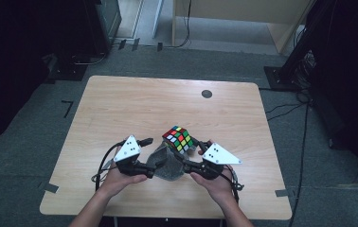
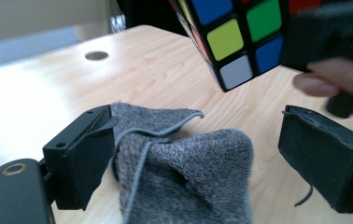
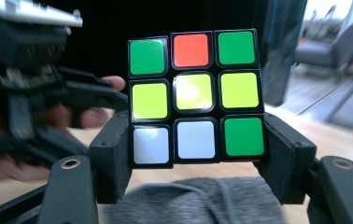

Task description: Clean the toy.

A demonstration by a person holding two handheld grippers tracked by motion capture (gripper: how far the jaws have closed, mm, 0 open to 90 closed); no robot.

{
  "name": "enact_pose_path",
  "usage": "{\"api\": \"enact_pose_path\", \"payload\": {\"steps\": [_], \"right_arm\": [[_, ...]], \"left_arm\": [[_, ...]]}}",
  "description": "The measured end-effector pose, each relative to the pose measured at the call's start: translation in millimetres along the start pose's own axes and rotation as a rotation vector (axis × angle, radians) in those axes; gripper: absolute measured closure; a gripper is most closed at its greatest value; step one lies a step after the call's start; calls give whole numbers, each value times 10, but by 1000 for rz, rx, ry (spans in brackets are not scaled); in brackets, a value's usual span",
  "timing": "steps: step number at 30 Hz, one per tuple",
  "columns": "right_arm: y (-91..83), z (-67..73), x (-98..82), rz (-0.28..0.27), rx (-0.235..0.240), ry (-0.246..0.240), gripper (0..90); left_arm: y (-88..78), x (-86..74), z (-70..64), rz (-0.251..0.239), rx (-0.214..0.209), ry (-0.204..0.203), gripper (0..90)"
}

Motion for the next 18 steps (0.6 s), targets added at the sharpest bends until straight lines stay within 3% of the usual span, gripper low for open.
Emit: {"api": "enact_pose_path", "payload": {"steps": [1, 2, 4, 8, 11, 12, 15, 18], "right_arm": [[-5, 4, 12, 12, 22, 35, 346], [-6, 6, 23, 23, 36, 59, 346], [-1, 15, 45, 62, 43, 93, 346], [25, 60, 68, 120, 66, 130, 346], [35, 82, 74, 132, 80, 134, 345], [49, 108, 77, 149, 90, 137, 345], [68, 130, 73, 165, 103, 139, 345], [114, 167, 56, 202, 123, 148, 345]], "left_arm": [[4, -4, -39, -15, 37, 49, 115], [4, -4, -39, -15, 37, 49, 122], [12, -11, -60, -24, 86, 98, 138], [3, -14, -63, -40, 103, 130, 143], [2, -15, -87, -45, 121, 171, 143], [1, -16, -110, -53, 135, 203, 150], [4, -13, -136, -57, 142, 224, 151], [14, -21, -184, -61, 161, 274, 184]]}}
Point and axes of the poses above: each handheld gripper's, and its own axes: y roughly forward along the jaws, x roughly out of its top, z roughly to its left, the point moved 2 cm from there along y, roughly forward along the jaws, and after that the axes turned 10 degrees about z, right-handed, at the moved point
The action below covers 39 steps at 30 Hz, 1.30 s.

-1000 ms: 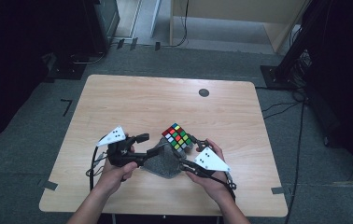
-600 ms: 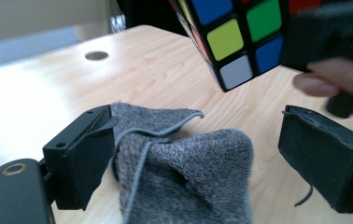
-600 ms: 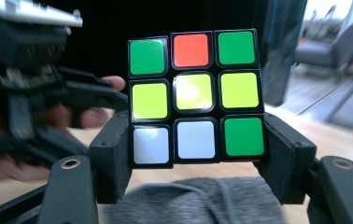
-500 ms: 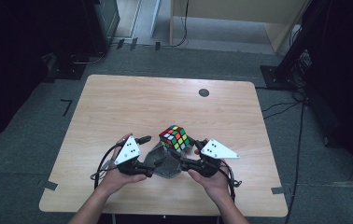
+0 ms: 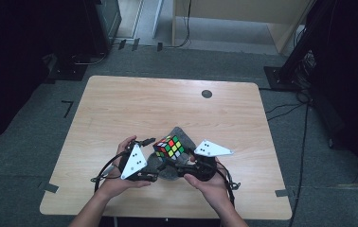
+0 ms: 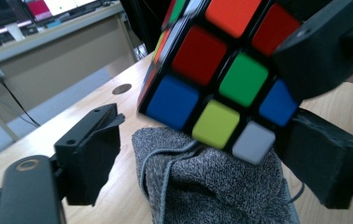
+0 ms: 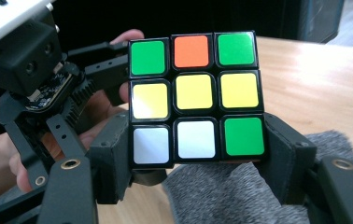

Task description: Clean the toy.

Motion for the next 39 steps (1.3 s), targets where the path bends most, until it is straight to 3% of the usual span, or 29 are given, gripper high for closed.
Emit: {"api": "enact_pose_path", "payload": {"steps": [4, 6, 9, 12, 18, 19, 22, 27, 30, 31, 33, 34, 36, 39], "right_arm": [[22, -25, -4, 12, 25, 47, 344], [24, -37, -9, 19, 35, 60, 344], [56, -97, -31, 46, 65, 125, 343], [79, -128, -42, 67, 80, 159, 343], [86, -126, -53, 98, 82, 170, 343], [89, -119, -57, 101, 82, 165, 342], [79, -118, -43, 78, 96, 164, 335], [50, -91, -14, 24, 111, 116, 308], [0, -113, -6, -21, 90, 99, 297], [-24, -166, -18, -58, 49, 106, 297], [-18, -188, -31, -59, 30, 101, 297], [62, -246, -110, -6, -72, 56, 312], [104, -263, -146, 23, -99, 43, 313], [376, -296, -347, 168, -174, -42, 331]], "left_arm": [[5, -6, -34, -2, 5, 32, 265], [16, -7, -42, 8, 6, 33, 268], [49, -17, -58, 24, 15, 31, 276], [71, -37, -59, 34, 14, 29, 277], [95, -34, -102, 43, 5, 42, 271], [88, -30, -115, 42, 23, 54, 290], [62, -21, -101, 31, 18, 44, 312], [-18, -12, 7, 2, -14, -20, 332], [-75, -74, 167, 19, -3, -75, 338], [-131, -120, 280, 19, 12, -115, 339], [-160, -134, 333, 15, 23, -136, 339], [-195, -144, 391, 3, 26, -169, 339], [-241, -155, 457, -16, 22, -205, 339], [-262, -174, 498, -18, 18, -224, 339]]}}
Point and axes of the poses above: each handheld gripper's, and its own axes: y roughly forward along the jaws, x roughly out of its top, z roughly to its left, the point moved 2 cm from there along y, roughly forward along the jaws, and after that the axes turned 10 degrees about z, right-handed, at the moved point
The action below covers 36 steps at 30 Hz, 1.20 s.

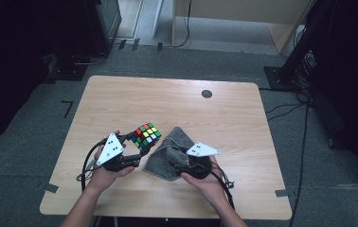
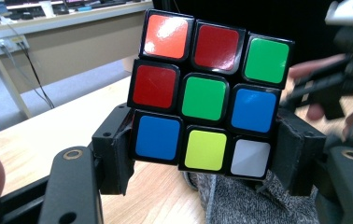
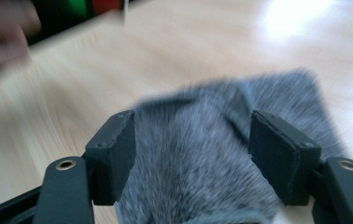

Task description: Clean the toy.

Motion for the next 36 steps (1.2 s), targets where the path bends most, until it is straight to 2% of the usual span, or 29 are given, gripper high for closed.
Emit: {"api": "enact_pose_path", "payload": {"steps": [1, 2, 3, 4, 5, 7, 9, 10, 11, 12, 13, 14, 15, 17, 19, 20, 21, 23, 25, 26, 29, 32, 33, 36], "right_arm": [[0, 0, 0, 0, 0, 0, 331], [90, 26, -37, 38, -11, -24, 357], [90, 26, -37, 38, -11, -24, 357], [126, 37, -54, 56, -24, -43, 423], [145, 44, -83, 83, -76, -77, 605], [100, 13, -87, 102, -51, -68, 695], [53, -17, -80, 101, -46, -60, 711], [-71, -71, -64, 97, -61, -61, 699], [-71, -71, -64, 97, -61, -61, 699], [-220, -127, -32, 67, -62, -53, 610], [-258, -142, -18, 51, -55, -47, 568], [-258, -142, -18, 51, -55, -47, 568], [-309, -153, 25, 10, -44, -47, 422], [-286, -126, 55, -9, -40, -69, 347], [-195, -84, 66, -5, -37, -83, 267], [-127, -68, 65, 1, -44, -83, 232], [-56, -58, 59, 6, -71, -84, 211], [78, -54, 43, 5, -116, -62, 182], [141, -44, 38, 16, -122, -54, 166], [271, -10, 16, 49, -146, -68, 170], [402, 0, -53, 111, -180, -73, 190], [442, -15, -105, 141, -206, -69, 215], [465, -47, -157, 180, -227, -65, 229], [444, -69, -203, 176, -202, -42, 292]], "left_arm": [[0, 0, 0, 0, 0, 0, 339], [2, -2, 2, 1, -4, -4, 339], [5, -3, 0, 1, -9, -6, 339], [8, -3, -5, 1, -15, -8, 339], [9, -2, -8, 0, -19, -8, 339], [11, -1, -23, 1, -28, -6, 339], [10, -3, -24, 2, -29, -7, 339], [10, -6, -22, 4, -29, -9, 339], [10, -9, -18, 5, -29, -13, 339], [7, -14, -4, 9, -33, -16, 339], [7, -14, -4, 9, -33, -16, 339], [7, -15, 1, 9, -35, -18, 339], [9, -15, 3, 8, -36, -22, 339], [17, -17, -5, 14, -41, -19, 339], [26, -21, -11, 18, -45, -17, 339], [26, -21, -11, 18, -45, -17, 339], [33, -23, -13, 19, -48, -18, 339], [44, -29, -20, 22, -50, -17, 339], [56, -36, -27, 26, -53, -15, 339], [60, -41, -30, 29, -55, -14, 339], [61, -52, -23, 30, -55, -17, 339], [54, -59, -6, 30, -53, -24, 338], [52, -62, 0, 30, -52, -27, 338], [36, -59, 6, 25, -48, -28, 339]]}}
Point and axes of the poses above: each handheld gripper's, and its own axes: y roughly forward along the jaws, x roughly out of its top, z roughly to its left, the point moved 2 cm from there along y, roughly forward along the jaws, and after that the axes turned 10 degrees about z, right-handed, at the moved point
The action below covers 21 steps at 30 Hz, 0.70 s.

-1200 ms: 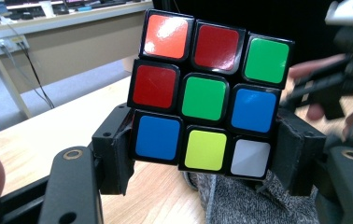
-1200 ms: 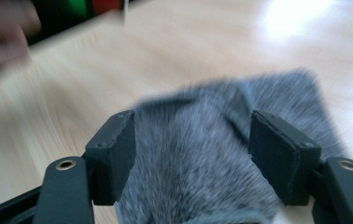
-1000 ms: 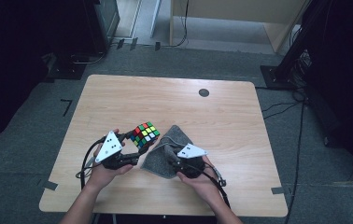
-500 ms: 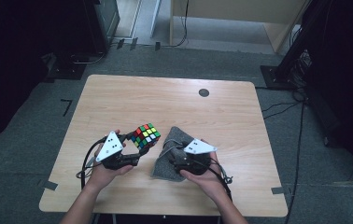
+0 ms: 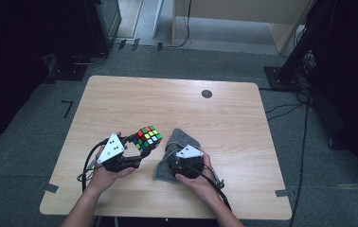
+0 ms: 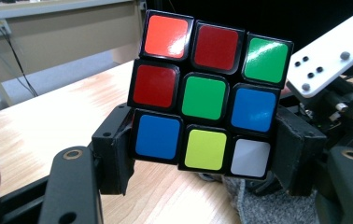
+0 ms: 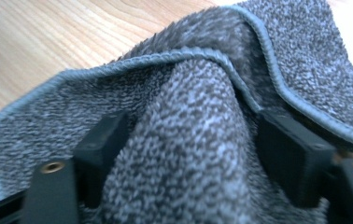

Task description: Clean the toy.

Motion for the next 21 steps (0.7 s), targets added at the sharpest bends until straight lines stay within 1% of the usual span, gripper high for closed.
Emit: {"api": "enact_pose_path", "payload": {"steps": [1, 2, 3, 4, 5, 6, 8, 9, 10, 11, 12, 13, 14, 15, 16, 17, 18, 19, 20, 21], "right_arm": [[0, 0, 0, 0, 0, 0, 292], [-49, -12, -26, 13, -7, -3, 337], [-78, -14, -41, 21, -10, 10, 339], [-118, -11, -61, 27, 0, 25, 334], [-118, -11, -61, 27, 0, 25, 334], [-218, 14, -100, 33, 49, 50, 305], [-340, 58, -80, 2, 93, 31, 280], [-340, 58, -80, 2, 93, 31, 280], [-491, 68, 21, -61, 121, 27, 239], [-536, 62, 58, -87, 135, 21, 216], [-582, 57, 105, -109, 158, 3, 196], [-607, 44, 145, -110, 174, -33, 180], [-610, 27, 177, -104, 187, -86, 126], [-587, 5, 214, -101, 187, -111, 126], [-544, -20, 245, -106, 185, -112, 120], [-544, -20, 245, -106, 185, -112, 120], [-411, -66, 283, -110, 162, -107, 106], [-321, -87, 289, -95, 139, -97, 114], [-321, -87, 289, -95, 139, -97, 114], [-122, -110, 254, -40, 59, -102, 127]], "left_arm": [[0, 0, 0, 0, 0, 0, 339], [-7, 3, 2, -4, -1, -2, 339], [-15, 5, 5, -7, -1, -3, 339], [-25, 8, 7, -11, -2, -5, 339], [-25, 8, 7, -11, -2, -5, 338], [-27, 8, 8, -11, -2, -6, 338], [-24, 8, 9, -8, -3, -5, 338], [-22, 9, 9, -7, -3, -7, 338], [-21, 11, 8, -7, -4, -8, 338], [-26, 17, 5, -9, -4, -5, 338], [-26, 17, 5, -9, -4, -5, 338], [-31, 20, 6, -10, -5, -6, 338], [-48, 24, 16, -7, -15, -13, 338], [-48, 24, 16, -7, -15, -13, 338], [-71, 21, 37, -14, -31, -34, 338], [-71, 21, 37, -14, -31, -34, 338], [-81, 19, 46, -17, -38, -46, 338], [-92, 13, 57, -23, -43, -57, 337], [-92, 13, 57, -23, -43, -57, 337], [-92, 7, 62, -21, -46, -60, 338]]}}
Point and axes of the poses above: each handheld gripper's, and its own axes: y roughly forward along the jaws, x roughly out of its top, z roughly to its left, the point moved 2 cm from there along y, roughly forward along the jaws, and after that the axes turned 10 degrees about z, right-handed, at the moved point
